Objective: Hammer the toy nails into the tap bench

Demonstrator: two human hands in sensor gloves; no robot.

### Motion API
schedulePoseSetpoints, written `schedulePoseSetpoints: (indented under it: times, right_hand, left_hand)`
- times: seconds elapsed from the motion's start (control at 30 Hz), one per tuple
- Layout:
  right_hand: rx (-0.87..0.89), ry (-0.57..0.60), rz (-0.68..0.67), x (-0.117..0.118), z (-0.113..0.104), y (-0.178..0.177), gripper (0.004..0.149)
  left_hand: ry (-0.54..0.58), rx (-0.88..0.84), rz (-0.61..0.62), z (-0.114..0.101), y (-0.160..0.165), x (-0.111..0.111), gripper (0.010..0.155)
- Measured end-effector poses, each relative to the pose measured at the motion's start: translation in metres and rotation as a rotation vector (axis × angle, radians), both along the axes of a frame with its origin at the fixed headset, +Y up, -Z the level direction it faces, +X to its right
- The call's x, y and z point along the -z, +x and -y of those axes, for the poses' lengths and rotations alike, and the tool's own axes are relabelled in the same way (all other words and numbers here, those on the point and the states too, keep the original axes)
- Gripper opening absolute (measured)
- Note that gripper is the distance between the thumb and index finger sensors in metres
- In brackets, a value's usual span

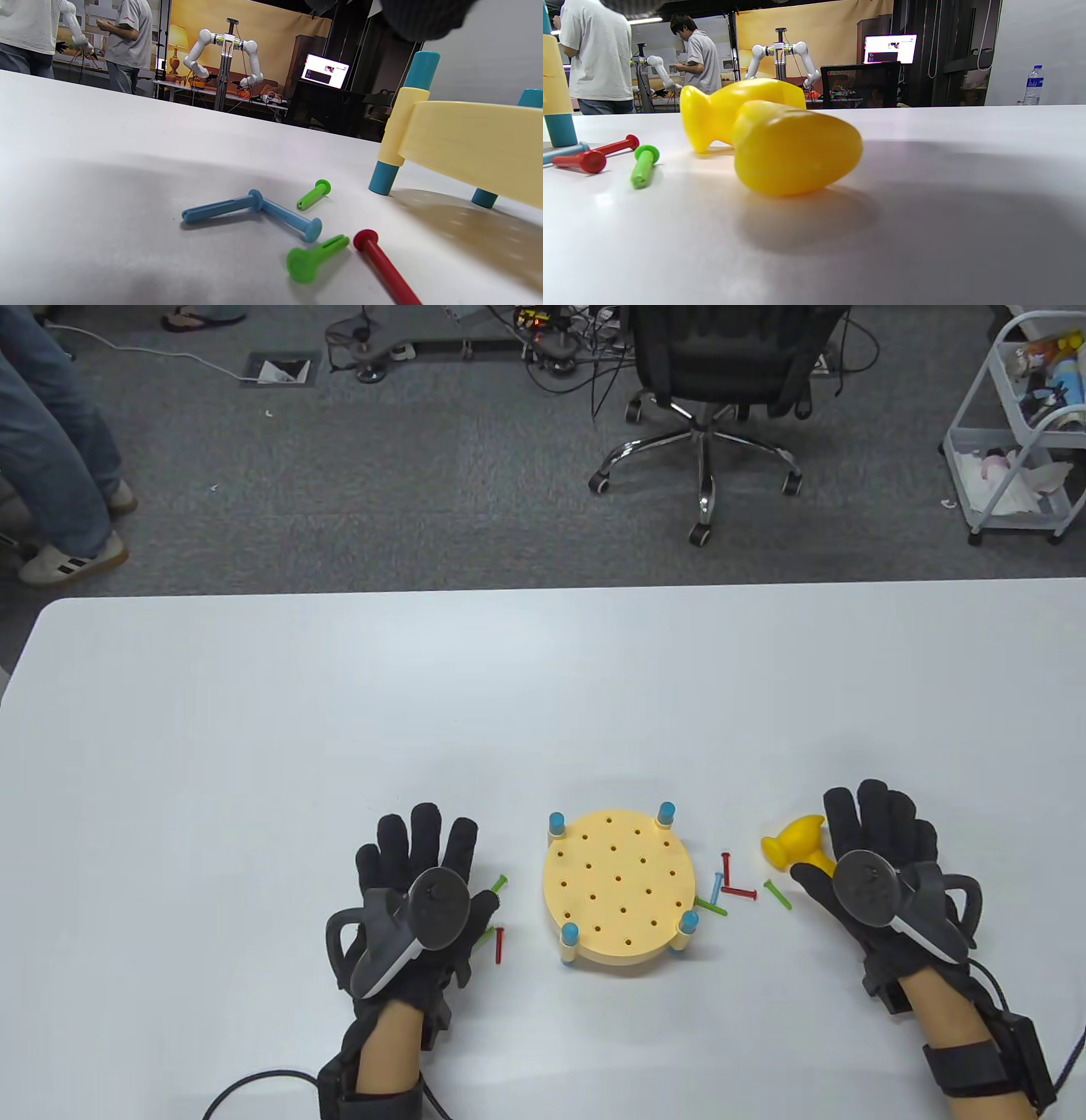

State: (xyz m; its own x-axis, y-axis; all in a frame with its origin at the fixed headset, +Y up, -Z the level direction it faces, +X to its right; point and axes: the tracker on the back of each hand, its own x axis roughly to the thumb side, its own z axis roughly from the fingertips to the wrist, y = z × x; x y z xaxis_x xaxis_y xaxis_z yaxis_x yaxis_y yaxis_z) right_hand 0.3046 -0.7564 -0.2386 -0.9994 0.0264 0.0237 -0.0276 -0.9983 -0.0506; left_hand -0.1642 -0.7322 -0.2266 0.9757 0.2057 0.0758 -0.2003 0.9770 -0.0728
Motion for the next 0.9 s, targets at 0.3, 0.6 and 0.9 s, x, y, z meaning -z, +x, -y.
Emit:
schedulePoseSetpoints:
  times: [0.3, 0.6, 0.9]
  right_hand:
    - [0.006, -0.005, -0.005, 0.0002, 0.0005, 0.0005, 0.092]
    - [0.007, -0.014, -0.011, 0.0004, 0.0009, 0.0, 0.092]
    - [-0.03, -0.068, 0.042, 0.0044, 0.0088, 0.0001, 0.093]
  left_hand:
    - [-0.009, 0.002, 0.003, -0.0001, 0.0009, 0.0, 0.079]
    - [-0.009, -0.002, 0.002, -0.0002, 0.0004, 0.0004, 0.079]
    - [-0.004, -0.032, -0.032, -0.0043, -0.0073, -0.0007, 0.079]
